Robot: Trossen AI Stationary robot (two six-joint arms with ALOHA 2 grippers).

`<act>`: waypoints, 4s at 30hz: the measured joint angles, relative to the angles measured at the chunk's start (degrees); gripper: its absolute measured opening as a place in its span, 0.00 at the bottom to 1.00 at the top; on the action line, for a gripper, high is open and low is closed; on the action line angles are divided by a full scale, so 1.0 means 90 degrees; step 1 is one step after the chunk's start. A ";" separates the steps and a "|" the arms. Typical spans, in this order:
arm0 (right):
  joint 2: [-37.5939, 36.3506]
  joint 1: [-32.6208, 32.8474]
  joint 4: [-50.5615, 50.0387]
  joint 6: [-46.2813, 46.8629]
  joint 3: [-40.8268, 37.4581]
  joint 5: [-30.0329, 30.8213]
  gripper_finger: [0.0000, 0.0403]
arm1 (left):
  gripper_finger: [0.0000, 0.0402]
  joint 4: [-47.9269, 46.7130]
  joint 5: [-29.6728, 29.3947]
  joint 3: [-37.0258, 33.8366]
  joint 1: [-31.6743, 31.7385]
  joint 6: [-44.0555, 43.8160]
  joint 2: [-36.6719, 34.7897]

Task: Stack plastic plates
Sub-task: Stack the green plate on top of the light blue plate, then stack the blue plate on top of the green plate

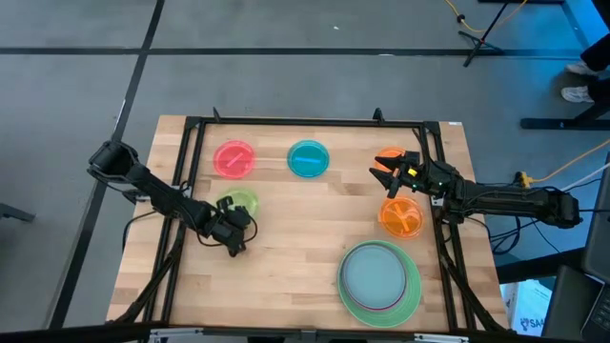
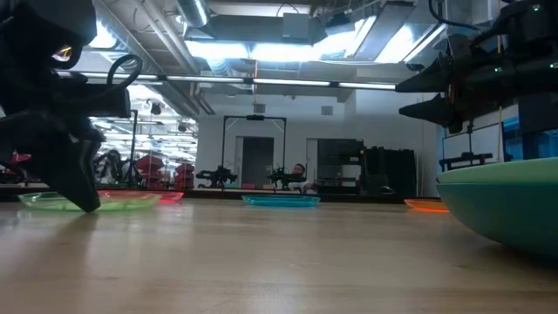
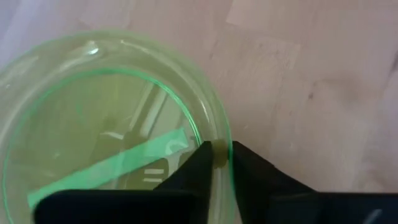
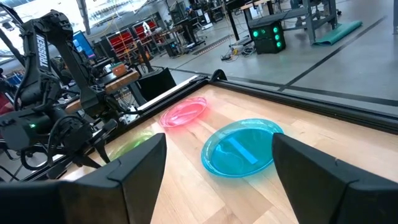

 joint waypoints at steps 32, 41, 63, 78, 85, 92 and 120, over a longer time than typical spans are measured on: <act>-0.0181 0.0007 0.1023 -0.0170 0.0000 -0.0967 0.70 | 0.00 0.3737 0.0890 0.1513 0.0167 0.4504 0.0195; -0.0162 0.0005 0.0986 -0.0099 0.0000 -0.1019 0.70 | 0.00 0.5781 0.2385 0.1643 0.0656 0.5168 0.1237; -0.0155 0.0000 0.1022 -0.0098 0.0000 -0.0908 0.70 | 0.00 0.5837 0.3664 0.5189 0.0833 0.6558 0.4522; -0.0157 0.0000 0.0836 -0.0099 0.0000 -0.0911 0.70 | 0.10 0.5876 0.3409 0.5440 0.0826 0.6494 0.5113; -0.0180 0.0004 0.0639 -0.0098 0.0000 -0.1025 0.70 | 0.26 0.5108 0.3035 0.5434 0.0823 0.6167 0.4977; -0.0187 0.0001 0.0608 -0.0148 0.0001 -0.0922 0.70 | 0.28 0.3109 0.1927 0.5437 0.0839 0.6217 0.4151; -0.0158 0.0005 0.0114 0.0033 0.0002 -0.0658 0.70 | 0.28 0.2565 0.1441 0.2339 0.3493 0.6719 0.1830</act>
